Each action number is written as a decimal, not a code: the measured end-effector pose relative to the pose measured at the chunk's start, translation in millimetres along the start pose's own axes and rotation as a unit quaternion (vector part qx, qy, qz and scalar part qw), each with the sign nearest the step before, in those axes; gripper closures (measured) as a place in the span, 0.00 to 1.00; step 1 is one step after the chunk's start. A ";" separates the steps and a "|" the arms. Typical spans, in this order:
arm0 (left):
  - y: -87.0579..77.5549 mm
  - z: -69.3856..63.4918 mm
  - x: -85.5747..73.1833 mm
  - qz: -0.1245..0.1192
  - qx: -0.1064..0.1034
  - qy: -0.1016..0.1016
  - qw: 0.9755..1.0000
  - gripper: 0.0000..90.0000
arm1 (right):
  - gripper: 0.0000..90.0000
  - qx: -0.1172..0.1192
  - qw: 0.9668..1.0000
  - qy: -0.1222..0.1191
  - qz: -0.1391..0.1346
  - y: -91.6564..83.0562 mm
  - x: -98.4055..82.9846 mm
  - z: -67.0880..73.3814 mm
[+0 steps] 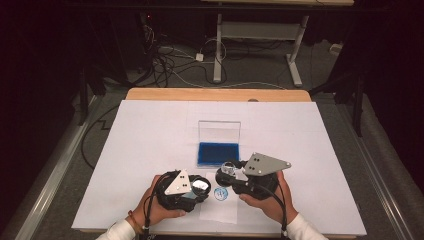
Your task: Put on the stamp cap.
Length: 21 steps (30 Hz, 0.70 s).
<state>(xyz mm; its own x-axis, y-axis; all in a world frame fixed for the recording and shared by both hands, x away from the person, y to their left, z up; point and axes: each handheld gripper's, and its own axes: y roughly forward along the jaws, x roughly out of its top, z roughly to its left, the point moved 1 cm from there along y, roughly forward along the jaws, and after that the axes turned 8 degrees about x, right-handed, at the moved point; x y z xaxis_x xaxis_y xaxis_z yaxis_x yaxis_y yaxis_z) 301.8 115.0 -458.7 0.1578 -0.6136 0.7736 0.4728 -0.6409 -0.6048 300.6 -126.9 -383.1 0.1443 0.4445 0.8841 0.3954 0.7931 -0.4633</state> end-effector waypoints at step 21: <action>14.4 -10.9 20.7 -0.023 -0.012 0.009 1.000 0.40 | 0.63 0.014 1.000 -0.003 -0.006 5.3 4.4 5.9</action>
<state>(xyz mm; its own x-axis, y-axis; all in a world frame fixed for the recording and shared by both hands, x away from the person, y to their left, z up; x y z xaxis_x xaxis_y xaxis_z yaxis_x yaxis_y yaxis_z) 302.4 88.0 -453.5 0.1201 -0.5912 0.7975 0.4590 -0.6792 -0.5727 298.1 -118.3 -382.0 0.1348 0.4378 0.8889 0.3705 0.8097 -0.4550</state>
